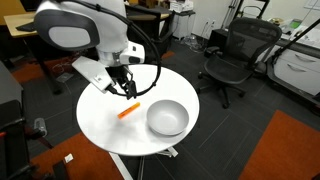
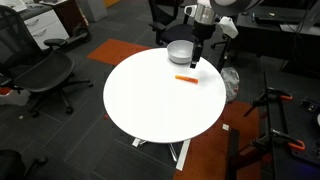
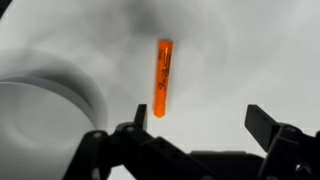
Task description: Place the marker in the bowl
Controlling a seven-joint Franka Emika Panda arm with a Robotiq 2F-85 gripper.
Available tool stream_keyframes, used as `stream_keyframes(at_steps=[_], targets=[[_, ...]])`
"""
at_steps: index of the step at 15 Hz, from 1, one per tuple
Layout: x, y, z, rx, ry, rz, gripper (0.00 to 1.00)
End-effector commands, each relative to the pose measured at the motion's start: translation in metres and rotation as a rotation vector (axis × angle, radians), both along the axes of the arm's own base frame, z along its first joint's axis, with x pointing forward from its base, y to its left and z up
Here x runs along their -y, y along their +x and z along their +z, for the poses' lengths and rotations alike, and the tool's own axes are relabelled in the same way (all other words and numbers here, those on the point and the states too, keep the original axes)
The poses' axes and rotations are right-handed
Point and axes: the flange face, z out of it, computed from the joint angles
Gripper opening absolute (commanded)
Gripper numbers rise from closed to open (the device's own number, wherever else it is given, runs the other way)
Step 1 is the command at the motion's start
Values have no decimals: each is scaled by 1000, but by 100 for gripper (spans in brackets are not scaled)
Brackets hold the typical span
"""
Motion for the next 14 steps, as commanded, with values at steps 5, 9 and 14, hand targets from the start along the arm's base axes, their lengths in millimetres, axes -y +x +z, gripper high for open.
stream_keyframes(at_steps=[5, 9, 14], targets=[[-1, 19, -41, -38, 13, -14, 100], [7, 29, -53, -46, 8, -30, 100], [12, 39, -63, -56, 0, -49, 100]])
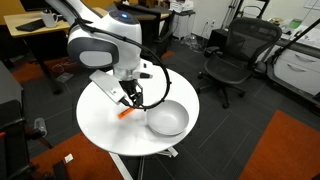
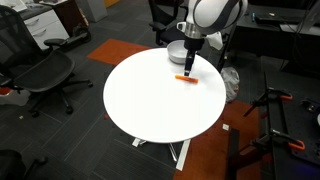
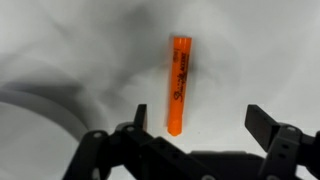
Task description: Place the marker in the bowl
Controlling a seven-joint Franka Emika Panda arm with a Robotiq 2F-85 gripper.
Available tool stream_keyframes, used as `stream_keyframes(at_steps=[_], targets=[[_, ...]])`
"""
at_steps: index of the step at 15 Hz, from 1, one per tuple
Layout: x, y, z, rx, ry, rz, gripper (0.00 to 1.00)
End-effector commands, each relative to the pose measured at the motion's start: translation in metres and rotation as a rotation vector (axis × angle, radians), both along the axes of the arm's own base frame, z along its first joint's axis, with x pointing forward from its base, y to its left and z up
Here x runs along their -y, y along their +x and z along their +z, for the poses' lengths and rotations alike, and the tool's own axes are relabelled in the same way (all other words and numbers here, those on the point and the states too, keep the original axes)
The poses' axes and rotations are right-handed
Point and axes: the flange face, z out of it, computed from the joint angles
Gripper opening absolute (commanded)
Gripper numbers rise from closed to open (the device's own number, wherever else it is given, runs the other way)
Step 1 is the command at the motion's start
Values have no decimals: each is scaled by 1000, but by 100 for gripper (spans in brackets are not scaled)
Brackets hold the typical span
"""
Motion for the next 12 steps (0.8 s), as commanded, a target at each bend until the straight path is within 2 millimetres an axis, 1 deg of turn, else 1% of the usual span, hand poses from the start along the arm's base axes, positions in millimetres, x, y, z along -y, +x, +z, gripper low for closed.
stream_keyframes(at_steps=[1, 6, 12], targets=[[1, 12, -7, 0, -12, -27, 100], [1, 19, -18, -23, -36, -45, 100], [-2, 26, -26, -42, -50, -54, 100]])
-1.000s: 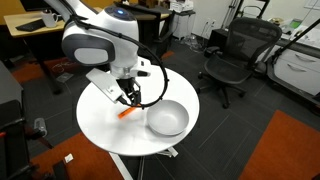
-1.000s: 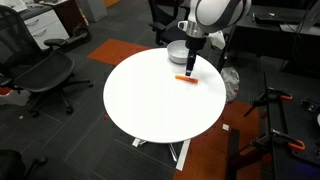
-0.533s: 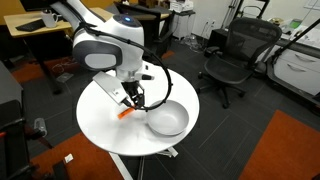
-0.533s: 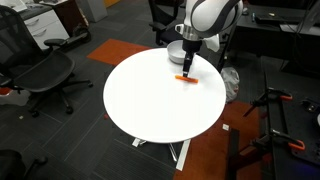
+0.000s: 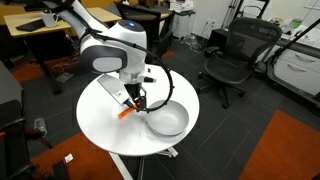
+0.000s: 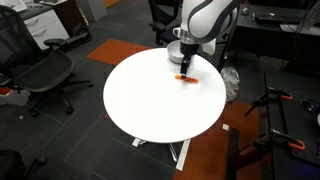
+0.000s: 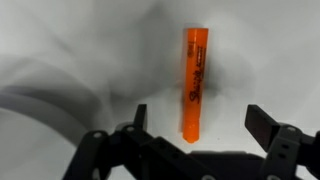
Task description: Place the marker in the bowl
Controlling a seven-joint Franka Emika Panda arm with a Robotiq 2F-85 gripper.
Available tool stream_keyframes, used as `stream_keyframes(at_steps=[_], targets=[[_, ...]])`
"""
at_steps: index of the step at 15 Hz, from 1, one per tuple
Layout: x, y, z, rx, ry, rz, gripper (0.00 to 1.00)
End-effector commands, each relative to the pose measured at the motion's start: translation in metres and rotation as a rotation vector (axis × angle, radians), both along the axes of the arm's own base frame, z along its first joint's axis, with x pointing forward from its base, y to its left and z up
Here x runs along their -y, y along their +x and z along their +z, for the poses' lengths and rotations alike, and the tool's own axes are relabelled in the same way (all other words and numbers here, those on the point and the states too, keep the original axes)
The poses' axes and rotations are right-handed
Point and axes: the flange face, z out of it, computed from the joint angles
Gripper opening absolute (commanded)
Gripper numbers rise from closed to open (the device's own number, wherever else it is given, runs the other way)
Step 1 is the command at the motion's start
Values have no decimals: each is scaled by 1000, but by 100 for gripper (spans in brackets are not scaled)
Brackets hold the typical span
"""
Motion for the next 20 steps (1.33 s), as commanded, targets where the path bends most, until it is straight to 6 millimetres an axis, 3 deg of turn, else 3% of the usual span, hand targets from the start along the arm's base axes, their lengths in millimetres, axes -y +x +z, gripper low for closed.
stream_keyframes(at_steps=[1, 12, 13, 14, 20], targets=[[-2, 10, -2, -7, -9, -15, 100], [0, 11, -18, -30, 3, -29, 100], [0, 10, -19, -31, 2, -28, 75], [0, 10, -20, -33, 1, -28, 74], [1, 9, -23, -37, 5, -30, 27]])
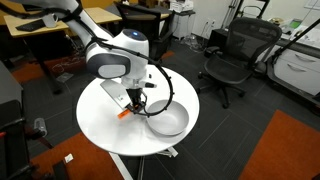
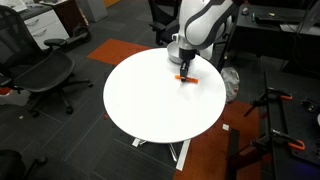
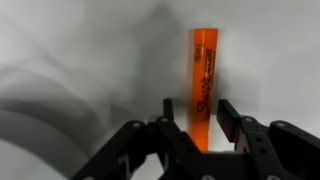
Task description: Place the marker in the bowl
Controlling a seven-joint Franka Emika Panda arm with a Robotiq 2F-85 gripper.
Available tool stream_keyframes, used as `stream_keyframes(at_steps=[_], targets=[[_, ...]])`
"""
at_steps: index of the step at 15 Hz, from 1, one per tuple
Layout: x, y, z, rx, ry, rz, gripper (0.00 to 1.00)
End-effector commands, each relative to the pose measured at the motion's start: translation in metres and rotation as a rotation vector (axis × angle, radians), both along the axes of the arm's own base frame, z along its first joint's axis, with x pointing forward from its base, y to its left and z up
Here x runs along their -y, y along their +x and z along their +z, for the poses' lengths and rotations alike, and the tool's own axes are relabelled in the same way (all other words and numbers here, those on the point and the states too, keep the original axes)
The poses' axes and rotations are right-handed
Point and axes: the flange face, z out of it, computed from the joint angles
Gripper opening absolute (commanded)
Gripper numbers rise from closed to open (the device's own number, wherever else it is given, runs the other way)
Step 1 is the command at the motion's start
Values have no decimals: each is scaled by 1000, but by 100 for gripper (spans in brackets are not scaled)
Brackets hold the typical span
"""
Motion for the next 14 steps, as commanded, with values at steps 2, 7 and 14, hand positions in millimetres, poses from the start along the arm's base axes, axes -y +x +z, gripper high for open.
stream_keyframes(at_steps=[2, 7, 14], targets=[[2, 4, 2, -9, 4, -20, 12], [-3, 3, 10, 1, -9, -13, 5], [-30, 6, 85, 169, -30, 55, 5]])
